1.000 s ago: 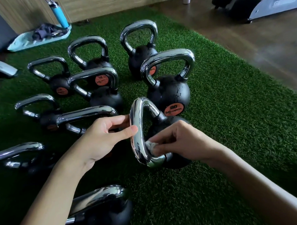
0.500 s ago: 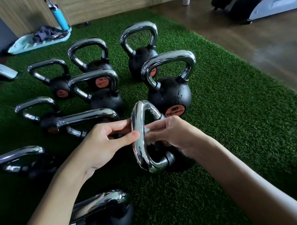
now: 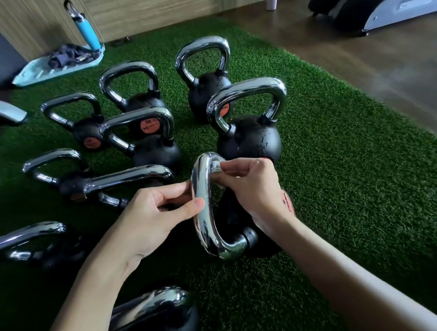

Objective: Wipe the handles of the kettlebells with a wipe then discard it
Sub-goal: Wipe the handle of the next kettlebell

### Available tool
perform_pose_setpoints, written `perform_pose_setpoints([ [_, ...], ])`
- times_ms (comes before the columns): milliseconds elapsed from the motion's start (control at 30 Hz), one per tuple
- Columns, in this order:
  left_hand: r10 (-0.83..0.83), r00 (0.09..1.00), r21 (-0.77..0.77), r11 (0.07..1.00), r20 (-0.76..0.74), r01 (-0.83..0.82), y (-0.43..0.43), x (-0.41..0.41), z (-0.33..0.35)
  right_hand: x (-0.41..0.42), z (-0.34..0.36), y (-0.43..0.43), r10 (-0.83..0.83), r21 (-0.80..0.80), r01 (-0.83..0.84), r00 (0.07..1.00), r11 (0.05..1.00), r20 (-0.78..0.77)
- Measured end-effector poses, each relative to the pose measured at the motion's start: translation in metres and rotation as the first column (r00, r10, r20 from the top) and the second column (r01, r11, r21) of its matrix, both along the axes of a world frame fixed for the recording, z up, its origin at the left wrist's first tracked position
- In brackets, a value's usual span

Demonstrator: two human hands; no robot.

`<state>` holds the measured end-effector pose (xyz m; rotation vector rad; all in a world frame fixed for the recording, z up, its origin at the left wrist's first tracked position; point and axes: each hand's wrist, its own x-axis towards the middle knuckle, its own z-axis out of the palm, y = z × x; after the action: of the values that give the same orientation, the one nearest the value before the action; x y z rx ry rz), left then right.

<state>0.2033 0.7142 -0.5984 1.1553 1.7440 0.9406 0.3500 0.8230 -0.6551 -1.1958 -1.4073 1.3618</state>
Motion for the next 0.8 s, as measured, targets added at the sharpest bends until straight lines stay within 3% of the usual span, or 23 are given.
perform_pose_setpoints([
  [133,-0.001,1.000,-0.005,1.000,0.011,0.001,0.001,0.002,0.004,-0.007,-0.008,0.001,-0.188,0.375,0.056,0.926,0.925,0.327],
  [267,-0.011,1.000,-0.005,1.000,-0.004,0.011,0.002,0.004,0.005,-0.005,-0.017,0.005,-0.219,0.441,-0.018,0.849,0.897,0.481],
  [433,-0.011,0.999,-0.008,1.000,-0.030,0.010,0.001,0.007,0.005,-0.006,-0.017,0.011,-0.232,0.545,-0.034,0.881,0.838,0.411],
  [533,0.027,0.996,-0.005,1.000,-0.089,-0.028,0.004,0.013,0.004,0.001,-0.023,0.013,-0.229,0.571,-0.096,0.853,0.815,0.470],
  [667,0.156,0.923,0.008,0.986,-0.351,-0.164,0.019,0.033,0.006,0.026,-0.023,0.021,-0.192,0.435,-0.002,0.896,0.900,0.401],
  [800,0.139,0.898,0.020,0.989,-0.418,-0.144,0.037,0.056,0.019,0.075,-0.008,0.034,-0.184,0.331,0.081,0.939,0.940,0.292],
])
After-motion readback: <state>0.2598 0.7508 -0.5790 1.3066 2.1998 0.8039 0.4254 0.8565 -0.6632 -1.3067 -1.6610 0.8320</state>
